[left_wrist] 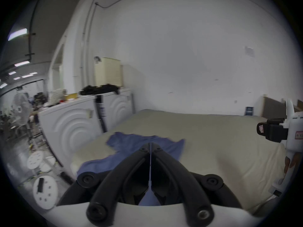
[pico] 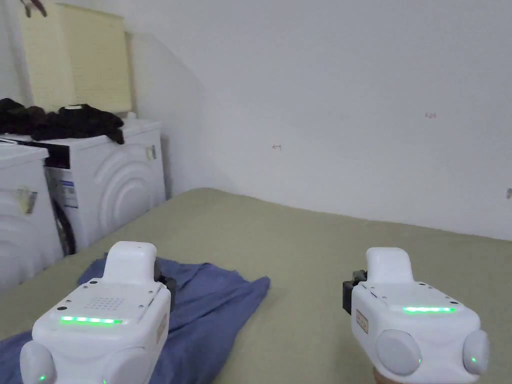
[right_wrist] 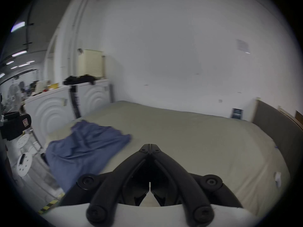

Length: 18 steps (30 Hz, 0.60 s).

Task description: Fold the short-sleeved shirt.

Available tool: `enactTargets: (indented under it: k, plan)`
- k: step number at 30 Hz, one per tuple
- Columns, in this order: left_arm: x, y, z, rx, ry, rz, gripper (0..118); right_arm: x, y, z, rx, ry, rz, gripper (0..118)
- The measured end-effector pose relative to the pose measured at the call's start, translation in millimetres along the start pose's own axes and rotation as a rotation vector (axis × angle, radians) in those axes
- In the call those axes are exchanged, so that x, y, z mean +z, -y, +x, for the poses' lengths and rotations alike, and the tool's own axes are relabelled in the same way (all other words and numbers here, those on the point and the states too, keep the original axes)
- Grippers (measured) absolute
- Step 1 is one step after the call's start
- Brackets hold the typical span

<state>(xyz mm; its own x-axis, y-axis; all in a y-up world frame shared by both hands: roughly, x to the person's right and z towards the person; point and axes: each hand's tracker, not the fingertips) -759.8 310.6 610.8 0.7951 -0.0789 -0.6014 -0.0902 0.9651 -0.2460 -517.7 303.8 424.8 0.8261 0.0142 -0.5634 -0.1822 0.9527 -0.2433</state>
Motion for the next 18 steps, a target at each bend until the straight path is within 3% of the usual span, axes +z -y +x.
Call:
enactTargets:
  k: [4,8,13,18]
  plan:
    - [29,13,-47,0.04,-0.118,-0.019,0,-16,0,-64,0.036,-0.173,-0.013,1]
    - [38,23,-75,0.064,-0.16,-0.032,0,-19,7,-93,0.064,-0.223,-0.017,1]
    - [33,27,-81,0.103,-0.157,-0.03,0,-19,10,-94,0.079,-0.23,-0.026,1]
    - [12,19,-65,0.092,-0.103,-0.055,0,-24,10,-71,0.07,-0.195,-0.033,1]
